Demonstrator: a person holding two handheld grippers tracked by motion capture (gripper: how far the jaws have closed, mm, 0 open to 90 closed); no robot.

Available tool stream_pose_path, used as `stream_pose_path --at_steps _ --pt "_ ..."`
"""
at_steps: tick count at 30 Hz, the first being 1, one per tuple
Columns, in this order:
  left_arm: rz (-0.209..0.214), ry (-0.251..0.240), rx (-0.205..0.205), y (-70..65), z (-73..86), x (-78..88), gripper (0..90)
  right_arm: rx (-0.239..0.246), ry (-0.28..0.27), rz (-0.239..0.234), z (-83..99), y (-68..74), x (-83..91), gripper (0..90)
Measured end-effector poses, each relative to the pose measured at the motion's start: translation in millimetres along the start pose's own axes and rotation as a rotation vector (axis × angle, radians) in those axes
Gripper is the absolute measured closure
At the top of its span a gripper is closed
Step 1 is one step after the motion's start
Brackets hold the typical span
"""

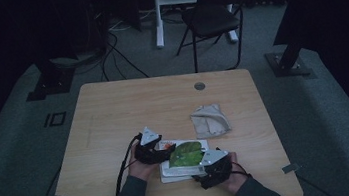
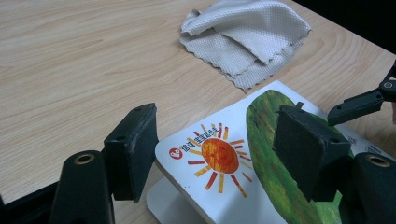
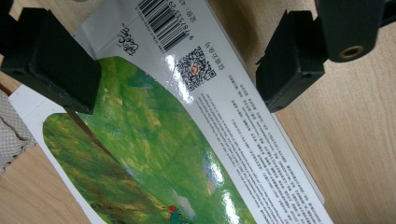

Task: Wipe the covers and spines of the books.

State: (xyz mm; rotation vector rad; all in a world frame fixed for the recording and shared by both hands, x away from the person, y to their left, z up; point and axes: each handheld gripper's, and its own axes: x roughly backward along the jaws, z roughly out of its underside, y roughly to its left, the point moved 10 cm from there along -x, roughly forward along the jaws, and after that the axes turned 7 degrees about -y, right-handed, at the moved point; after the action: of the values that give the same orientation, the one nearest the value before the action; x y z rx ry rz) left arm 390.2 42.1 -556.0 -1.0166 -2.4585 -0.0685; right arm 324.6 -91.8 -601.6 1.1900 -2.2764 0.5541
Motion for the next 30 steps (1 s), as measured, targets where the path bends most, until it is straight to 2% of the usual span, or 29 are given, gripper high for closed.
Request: stream_pose_path --at_steps 11,17,19,22,27,30 --pt "0.005 0.001 0.014 1.5 4.9 0.1 29.7 -0.019 -0.009 -0.011 0.0 0.7 2.8 16.9" --pt "0.011 -0.005 0.037 3.9 6.6 2.3 28.5 -0.023 -0.014 -0.014 -0.1 0.6 2.9 17.0" --pt "0.016 0.008 0.047 4.3 9.7 2.5 27.6 -0.037 -0.021 -0.016 -0.9 0.3 3.4 17.1" --pt "0.037 0.011 0.074 3.5 14.1 3.6 26.9 -0.046 -0.026 -0.021 -1.2 0.0 3.9 17.1" --pt "0.075 0.026 0.077 -2.7 17.4 3.6 26.3 -0.044 -0.025 -0.019 -1.0 0.1 3.8 17.1" --pt "0.116 0.035 0.085 -9.8 19.0 1.5 26.4 -0.047 -0.028 -0.020 -1.2 0.1 4.0 17.1"
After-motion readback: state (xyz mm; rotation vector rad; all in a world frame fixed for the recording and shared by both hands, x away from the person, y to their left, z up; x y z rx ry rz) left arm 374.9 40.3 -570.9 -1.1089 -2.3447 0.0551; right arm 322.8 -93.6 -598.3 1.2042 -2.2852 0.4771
